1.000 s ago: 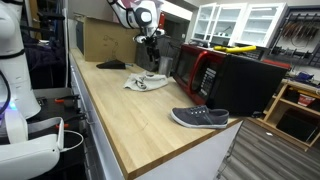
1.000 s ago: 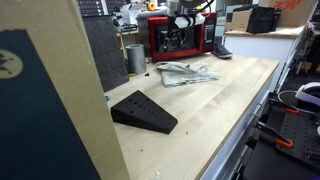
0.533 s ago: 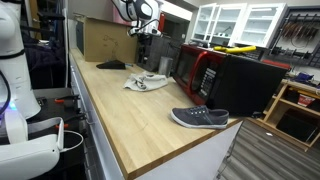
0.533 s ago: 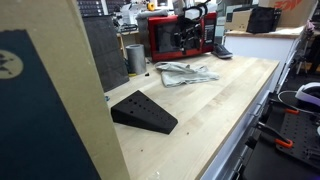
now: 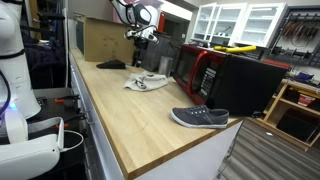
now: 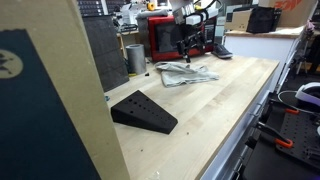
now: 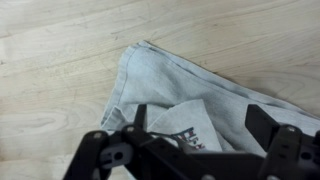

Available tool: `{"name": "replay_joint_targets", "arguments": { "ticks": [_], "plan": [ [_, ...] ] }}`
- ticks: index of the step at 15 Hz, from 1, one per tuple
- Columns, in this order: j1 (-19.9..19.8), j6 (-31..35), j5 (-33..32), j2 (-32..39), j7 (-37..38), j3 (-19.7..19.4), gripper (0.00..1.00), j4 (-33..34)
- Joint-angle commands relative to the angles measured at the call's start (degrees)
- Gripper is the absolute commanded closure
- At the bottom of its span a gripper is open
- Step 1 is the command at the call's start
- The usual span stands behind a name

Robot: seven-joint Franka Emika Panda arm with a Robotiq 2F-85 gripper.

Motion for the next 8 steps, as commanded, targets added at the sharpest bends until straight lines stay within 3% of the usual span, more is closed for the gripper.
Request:
{"name": "replay_joint_targets", "arguments": {
  "ticks": [1, 5, 7, 8],
  "plan": [
    [0.14, 1.88, 0.87, 1.59, -0.98, 0.87, 0.00, -0.79],
    [0.40, 4.27, -1.04, 4.09, -0.74, 0.48, 0.00, -0.60],
    [0.27, 6.04, -1.77, 5.12, -1.06, 0.13, 0.26, -0.52],
    [0.14, 6.77, -2.00, 5.42, -1.30, -0.03, 0.32, -0.43]
  ]
}}
